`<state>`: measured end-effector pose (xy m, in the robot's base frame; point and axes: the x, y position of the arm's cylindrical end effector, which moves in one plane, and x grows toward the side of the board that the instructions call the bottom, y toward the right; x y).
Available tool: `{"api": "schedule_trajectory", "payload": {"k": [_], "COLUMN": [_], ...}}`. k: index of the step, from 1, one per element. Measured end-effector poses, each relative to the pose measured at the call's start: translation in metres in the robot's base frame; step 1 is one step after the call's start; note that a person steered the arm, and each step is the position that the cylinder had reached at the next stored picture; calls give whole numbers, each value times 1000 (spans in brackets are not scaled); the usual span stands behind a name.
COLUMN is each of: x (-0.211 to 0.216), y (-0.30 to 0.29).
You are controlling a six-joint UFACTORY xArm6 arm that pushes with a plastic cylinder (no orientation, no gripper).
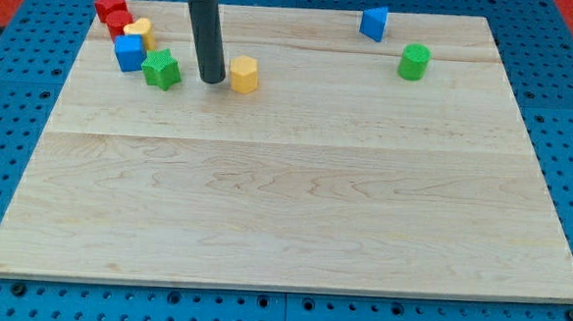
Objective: Push the yellow hexagon to the top center
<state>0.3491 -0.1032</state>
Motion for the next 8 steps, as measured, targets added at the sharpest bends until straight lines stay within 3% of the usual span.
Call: {"api": "schedule_trajectory", "payload": {"k": [1, 5, 8], "x": [16, -22, -27], "y": [22, 19, 57]}}
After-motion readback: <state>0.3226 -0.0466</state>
